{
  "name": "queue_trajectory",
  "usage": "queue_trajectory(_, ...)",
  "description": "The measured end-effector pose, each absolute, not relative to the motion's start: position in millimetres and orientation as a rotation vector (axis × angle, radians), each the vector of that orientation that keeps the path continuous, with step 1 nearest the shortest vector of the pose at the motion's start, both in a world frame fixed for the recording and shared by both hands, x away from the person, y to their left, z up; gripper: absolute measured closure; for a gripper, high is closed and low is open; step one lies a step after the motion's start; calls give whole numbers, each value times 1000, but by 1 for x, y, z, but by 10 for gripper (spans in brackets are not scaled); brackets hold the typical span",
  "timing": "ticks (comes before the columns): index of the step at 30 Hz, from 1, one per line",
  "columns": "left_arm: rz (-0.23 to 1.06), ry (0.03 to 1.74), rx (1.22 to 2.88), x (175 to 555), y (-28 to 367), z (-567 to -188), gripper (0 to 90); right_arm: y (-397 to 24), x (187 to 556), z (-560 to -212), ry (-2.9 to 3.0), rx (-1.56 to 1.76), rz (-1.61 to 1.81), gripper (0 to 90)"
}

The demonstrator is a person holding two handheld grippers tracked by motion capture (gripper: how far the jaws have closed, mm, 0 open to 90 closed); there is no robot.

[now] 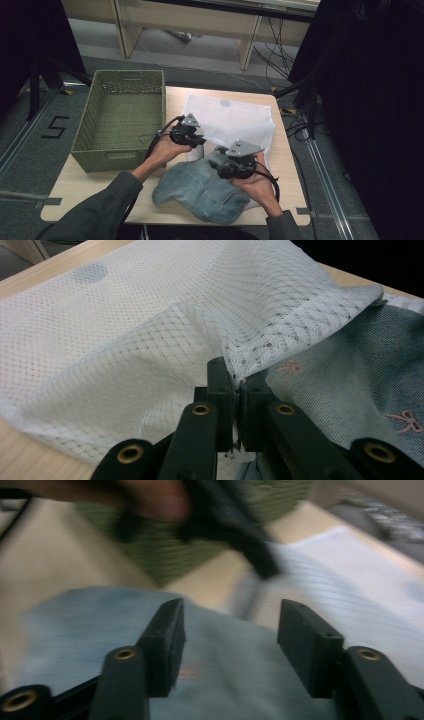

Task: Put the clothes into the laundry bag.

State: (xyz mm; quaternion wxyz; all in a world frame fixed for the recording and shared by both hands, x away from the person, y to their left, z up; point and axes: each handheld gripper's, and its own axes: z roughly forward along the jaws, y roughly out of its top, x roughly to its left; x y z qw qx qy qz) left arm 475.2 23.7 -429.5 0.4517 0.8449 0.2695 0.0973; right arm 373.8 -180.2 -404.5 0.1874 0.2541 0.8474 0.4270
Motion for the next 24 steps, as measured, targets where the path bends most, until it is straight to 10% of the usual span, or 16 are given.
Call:
queue_trajectory(12,197,681,2088,479,27,-430,851,-116,357,-456,2608,654,962,334)
queue_trajectory(18,206,683,2093,480,29,-430,856,-113,351,-470,2570,577,850,743)
queue_trajectory(24,205,685,2090,480,33,-428,858,-131,350,-439,2525,550,860,837)
